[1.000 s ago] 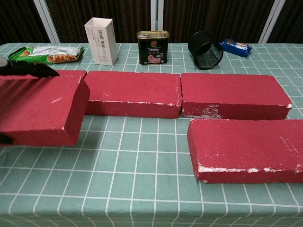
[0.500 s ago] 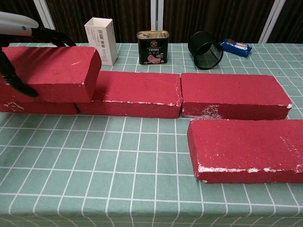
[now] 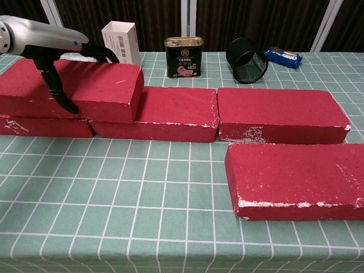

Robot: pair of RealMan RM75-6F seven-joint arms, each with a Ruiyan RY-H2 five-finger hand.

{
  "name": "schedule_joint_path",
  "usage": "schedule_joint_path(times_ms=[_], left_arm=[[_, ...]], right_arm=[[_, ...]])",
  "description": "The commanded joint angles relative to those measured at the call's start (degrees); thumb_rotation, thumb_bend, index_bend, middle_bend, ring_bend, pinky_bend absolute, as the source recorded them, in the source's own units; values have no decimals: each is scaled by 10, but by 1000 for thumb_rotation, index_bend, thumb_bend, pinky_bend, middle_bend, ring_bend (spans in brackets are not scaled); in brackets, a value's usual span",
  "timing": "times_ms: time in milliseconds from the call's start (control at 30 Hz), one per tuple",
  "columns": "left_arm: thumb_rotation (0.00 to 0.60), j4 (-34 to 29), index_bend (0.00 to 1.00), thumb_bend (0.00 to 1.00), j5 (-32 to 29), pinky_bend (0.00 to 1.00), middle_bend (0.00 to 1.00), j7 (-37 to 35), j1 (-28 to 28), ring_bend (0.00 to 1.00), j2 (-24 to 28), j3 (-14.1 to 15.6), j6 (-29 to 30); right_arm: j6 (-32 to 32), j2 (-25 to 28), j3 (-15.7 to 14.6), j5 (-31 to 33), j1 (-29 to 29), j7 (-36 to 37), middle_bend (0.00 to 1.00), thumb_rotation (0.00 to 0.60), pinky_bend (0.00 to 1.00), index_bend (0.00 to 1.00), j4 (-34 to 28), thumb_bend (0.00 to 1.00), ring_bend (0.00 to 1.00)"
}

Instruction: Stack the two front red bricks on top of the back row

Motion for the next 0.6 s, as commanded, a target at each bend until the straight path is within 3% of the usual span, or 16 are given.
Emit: schedule_joint_path(times_ms=[33, 600], left_arm=[[600, 7, 87, 34, -15, 0, 187, 3, -15, 0, -7, 4, -4], [600, 47, 88, 34, -27, 0, 187, -43, -44, 0, -31, 11, -16]], right_arm=[[-2, 0, 0, 1, 0, 2, 0, 600, 0, 0, 2, 0, 0], [-11, -3, -1, 10, 1, 9, 0, 600, 0, 0, 12, 0, 0]])
